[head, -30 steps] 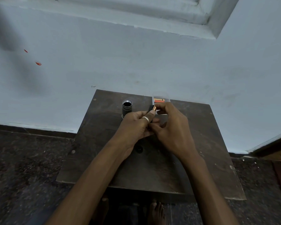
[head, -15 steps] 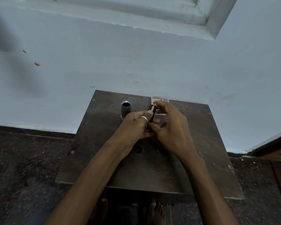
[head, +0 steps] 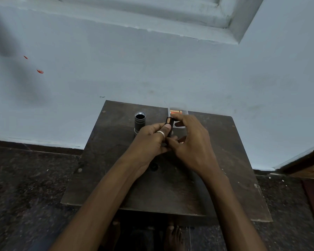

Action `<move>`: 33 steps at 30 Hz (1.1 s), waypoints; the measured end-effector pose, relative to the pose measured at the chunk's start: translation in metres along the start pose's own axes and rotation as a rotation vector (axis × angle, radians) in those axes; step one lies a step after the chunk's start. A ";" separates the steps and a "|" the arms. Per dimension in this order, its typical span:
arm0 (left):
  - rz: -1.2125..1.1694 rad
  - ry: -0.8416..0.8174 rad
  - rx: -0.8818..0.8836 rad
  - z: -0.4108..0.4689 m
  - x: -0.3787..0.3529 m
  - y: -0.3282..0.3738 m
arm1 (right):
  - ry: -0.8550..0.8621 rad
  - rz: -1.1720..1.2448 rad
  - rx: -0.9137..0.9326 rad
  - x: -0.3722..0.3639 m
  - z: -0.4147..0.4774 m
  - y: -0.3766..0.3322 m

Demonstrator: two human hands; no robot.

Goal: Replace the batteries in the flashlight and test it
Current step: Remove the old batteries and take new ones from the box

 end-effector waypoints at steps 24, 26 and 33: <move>-0.060 0.101 0.101 0.000 0.012 -0.007 | -0.207 -0.467 -0.160 -0.002 0.089 0.036; -0.061 0.101 0.108 0.000 0.012 -0.007 | -0.302 -0.559 -0.173 -0.015 0.100 0.043; -0.061 0.082 0.116 -0.001 0.010 -0.006 | -0.436 -0.717 -0.161 -0.037 0.110 0.053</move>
Point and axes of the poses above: each hand's wrist, its own z-axis towards the middle knuckle, its own x-axis out of the back of the hand, y = z × x, the point moved 8 cm from there along z, towards the middle knuckle, and after that the axes turned 2 degrees about -y, right-handed, at the moved point
